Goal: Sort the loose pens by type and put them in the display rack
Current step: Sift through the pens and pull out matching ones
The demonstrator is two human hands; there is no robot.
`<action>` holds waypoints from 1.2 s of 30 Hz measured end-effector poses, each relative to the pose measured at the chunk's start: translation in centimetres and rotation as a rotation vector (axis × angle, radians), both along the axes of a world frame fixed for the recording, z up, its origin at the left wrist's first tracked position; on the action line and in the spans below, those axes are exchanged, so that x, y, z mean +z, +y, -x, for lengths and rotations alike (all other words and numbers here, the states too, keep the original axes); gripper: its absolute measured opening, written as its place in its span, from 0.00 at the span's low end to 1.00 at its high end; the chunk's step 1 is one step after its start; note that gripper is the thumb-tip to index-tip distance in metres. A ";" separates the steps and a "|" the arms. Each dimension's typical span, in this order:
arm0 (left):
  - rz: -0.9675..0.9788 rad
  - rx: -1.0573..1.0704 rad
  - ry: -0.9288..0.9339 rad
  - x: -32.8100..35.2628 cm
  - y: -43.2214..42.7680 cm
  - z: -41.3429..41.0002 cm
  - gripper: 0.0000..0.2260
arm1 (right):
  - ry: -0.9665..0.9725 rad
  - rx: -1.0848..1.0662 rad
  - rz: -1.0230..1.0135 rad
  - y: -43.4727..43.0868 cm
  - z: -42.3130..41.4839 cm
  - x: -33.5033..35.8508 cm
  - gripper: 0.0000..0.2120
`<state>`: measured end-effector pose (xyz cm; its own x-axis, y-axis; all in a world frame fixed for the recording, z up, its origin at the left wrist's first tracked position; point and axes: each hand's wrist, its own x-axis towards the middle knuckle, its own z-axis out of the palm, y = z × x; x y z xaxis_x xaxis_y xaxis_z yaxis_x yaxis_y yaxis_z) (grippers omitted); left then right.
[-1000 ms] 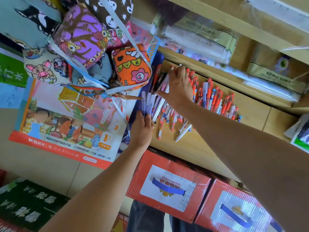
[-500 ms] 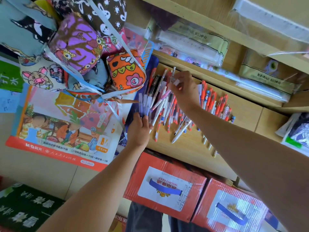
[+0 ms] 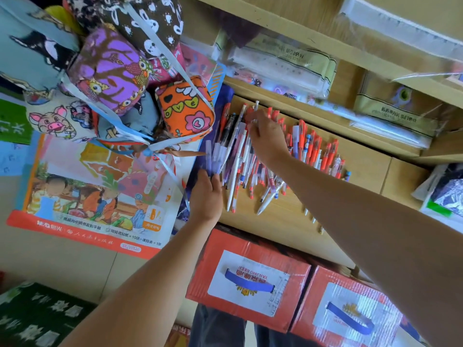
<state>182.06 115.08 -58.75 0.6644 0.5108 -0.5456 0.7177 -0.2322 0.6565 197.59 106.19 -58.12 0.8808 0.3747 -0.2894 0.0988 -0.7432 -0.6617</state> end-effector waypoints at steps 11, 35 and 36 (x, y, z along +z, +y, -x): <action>0.098 0.073 -0.030 -0.3 0.0 -0.3 0.09 | -0.035 0.055 0.161 1.0 0.3 -0.8 0.07; 0.301 -0.145 -0.130 4.5 -6.9 -3.4 0.11 | 0.447 -0.614 -0.388 -10.1 2.4 3.9 0.15; 0.333 -0.183 -0.119 5.0 -8.0 -3.7 0.11 | 0.428 -0.654 -0.398 -11.6 2.6 3.9 0.16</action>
<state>185.71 107.09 -53.79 0.7964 0.1866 -0.5753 0.5988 -0.1098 0.7933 194.97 94.64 -54.21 0.8002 -0.0243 -0.5993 -0.5824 -0.2701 -0.7667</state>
